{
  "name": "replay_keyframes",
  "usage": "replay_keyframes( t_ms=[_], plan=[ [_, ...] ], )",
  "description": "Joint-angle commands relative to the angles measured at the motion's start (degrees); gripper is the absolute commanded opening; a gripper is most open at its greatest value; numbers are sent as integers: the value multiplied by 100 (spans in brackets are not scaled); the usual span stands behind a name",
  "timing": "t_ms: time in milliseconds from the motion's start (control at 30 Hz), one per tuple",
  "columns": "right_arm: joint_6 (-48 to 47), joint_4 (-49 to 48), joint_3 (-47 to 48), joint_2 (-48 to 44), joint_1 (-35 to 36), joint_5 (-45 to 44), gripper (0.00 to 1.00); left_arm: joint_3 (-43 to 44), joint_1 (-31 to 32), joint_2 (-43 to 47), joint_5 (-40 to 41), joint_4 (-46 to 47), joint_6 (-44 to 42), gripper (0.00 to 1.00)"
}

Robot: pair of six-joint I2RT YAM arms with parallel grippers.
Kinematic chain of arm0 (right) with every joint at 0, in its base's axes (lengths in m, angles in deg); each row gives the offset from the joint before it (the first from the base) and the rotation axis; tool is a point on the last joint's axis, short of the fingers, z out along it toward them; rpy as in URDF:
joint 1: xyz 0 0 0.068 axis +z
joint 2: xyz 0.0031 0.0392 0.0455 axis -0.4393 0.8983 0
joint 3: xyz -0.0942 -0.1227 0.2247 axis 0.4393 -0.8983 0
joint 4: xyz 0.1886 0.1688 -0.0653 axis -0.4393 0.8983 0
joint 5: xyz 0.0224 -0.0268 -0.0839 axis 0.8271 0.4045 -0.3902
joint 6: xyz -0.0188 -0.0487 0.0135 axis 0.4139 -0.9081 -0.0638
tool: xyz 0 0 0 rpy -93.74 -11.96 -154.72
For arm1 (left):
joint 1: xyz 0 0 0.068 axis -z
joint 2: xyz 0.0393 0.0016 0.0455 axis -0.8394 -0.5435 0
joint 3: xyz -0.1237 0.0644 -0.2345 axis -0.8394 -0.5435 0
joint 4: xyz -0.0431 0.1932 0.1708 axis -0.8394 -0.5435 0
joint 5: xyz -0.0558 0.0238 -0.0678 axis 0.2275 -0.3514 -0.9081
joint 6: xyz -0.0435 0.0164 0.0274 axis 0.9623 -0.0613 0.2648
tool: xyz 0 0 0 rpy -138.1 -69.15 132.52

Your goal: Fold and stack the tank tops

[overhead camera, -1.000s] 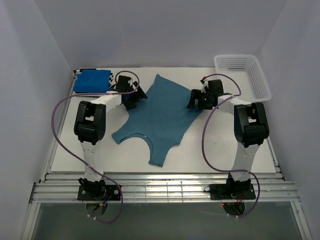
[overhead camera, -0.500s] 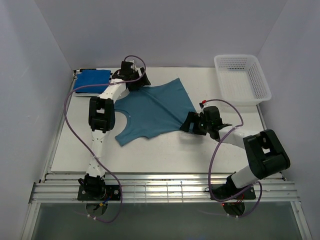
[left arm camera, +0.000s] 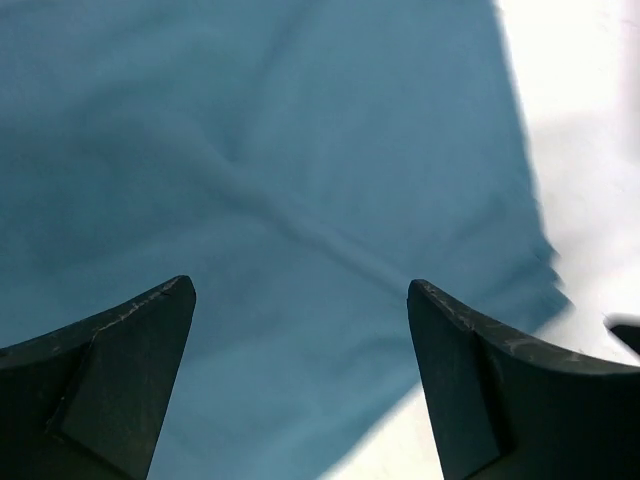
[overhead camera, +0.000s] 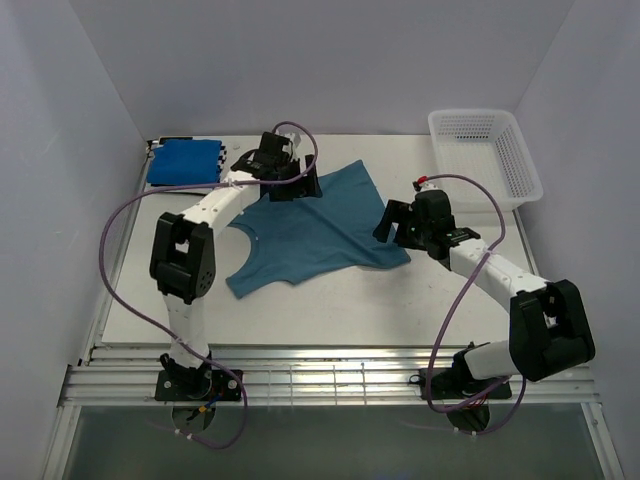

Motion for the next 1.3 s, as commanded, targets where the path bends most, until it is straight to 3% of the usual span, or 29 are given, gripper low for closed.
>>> replay_keyframes(
  t_ms=[0, 300, 600, 967, 1267],
  plan=[
    [-355, 274, 348, -98, -145, -43, 90, -923, 142, 1316, 12, 298, 495, 98],
    [-180, -376, 322, 728, -154, 889, 90, -3603, 801, 2582, -401, 1203, 1805, 98],
    [14, -763, -309, 1274, -154, 1048, 90, -4678, 881, 2627, -121, 1187, 1929, 98],
    [348, -475, -2015, -421, 47, 1040, 90, -5812, 889, 3760, 134, 89, 1876, 98],
    [357, 431, -2122, -1898, 145, 942, 90, -5708, 916, 4991, 20, -527, 2008, 98]
  ],
)
